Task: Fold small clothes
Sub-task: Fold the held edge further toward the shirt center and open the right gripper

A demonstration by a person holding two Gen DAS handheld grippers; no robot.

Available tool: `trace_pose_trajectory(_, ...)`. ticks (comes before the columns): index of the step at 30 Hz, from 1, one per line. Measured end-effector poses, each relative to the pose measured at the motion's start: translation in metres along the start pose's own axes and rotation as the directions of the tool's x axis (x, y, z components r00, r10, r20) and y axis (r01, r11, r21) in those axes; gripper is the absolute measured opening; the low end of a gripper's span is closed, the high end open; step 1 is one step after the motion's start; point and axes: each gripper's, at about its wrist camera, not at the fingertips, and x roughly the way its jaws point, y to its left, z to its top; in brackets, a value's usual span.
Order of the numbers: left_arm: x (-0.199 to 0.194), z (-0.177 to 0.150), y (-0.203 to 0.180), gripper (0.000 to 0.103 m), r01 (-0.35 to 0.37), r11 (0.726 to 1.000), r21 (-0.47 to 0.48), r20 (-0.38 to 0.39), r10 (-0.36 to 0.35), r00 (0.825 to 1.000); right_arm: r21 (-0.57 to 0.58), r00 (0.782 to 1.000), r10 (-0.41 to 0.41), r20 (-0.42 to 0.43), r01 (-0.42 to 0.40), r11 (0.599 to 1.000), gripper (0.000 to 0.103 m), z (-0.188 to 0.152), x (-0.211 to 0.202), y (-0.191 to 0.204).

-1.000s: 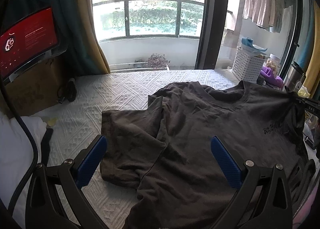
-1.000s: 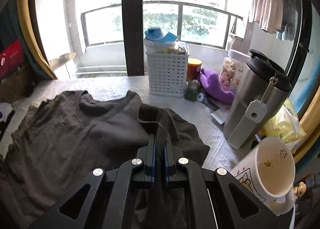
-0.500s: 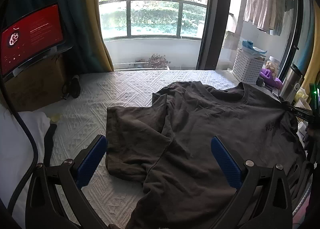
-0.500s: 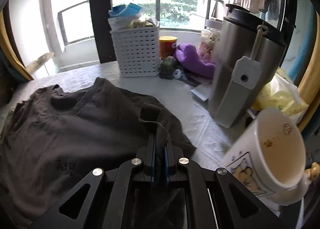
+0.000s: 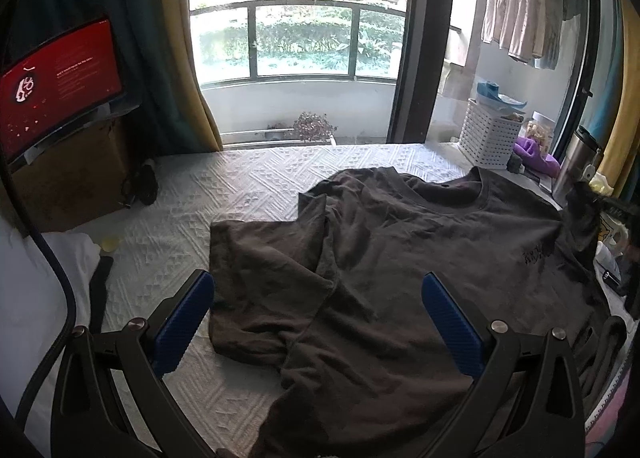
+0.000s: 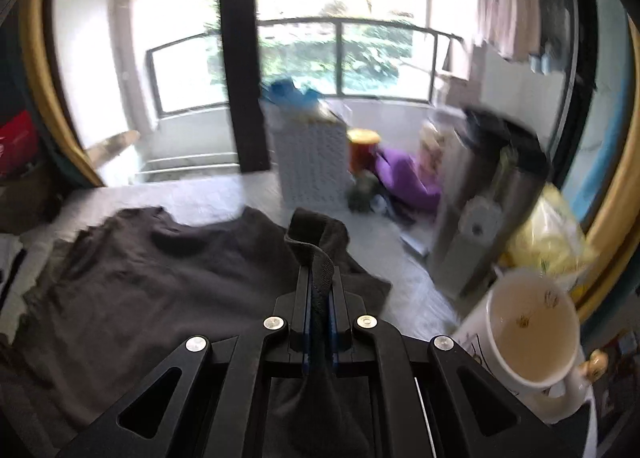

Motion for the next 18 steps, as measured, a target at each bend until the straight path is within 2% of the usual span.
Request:
trace_pose_trajectory(5,-0.003,0.004,0.010,0.103,-0.016,1.000,-0.011,0.014,0.016,1.000,-0.078,0.997,0.067,0.031,-0.065,0.995,0.006,0.010,-0.017,0.038)
trace_pose_trajectory(8,-0.002,0.002,0.017,0.103,-0.023,0.999,-0.022,0.013,0.024,1.000,-0.145,0.995,0.094,-0.025,-0.097,0.985,0.006,-0.001,-0.001,0.066)
trace_pose_trajectory(9,-0.001,0.001,0.019,0.103,-0.025,0.999,-0.025,0.010,0.025,1.000,-0.163,0.992,0.104,-0.071,-0.115,0.980,0.006,-0.010,0.013,0.076)
trace_pose_trajectory(13,0.005,-0.003,0.029,0.102,-0.017,0.999,-0.034,-0.011,0.017,1.000,-0.184,0.975,0.121,-0.185,-0.156,0.970,0.006,-0.043,0.045,0.097)
trace_pose_trajectory(18,0.016,-0.009,0.048,0.102,-0.047,0.998,-0.039,-0.049,0.045,0.998,-0.186,0.953,0.113,-0.280,-0.169,0.968,0.007,-0.071,0.062,0.112)
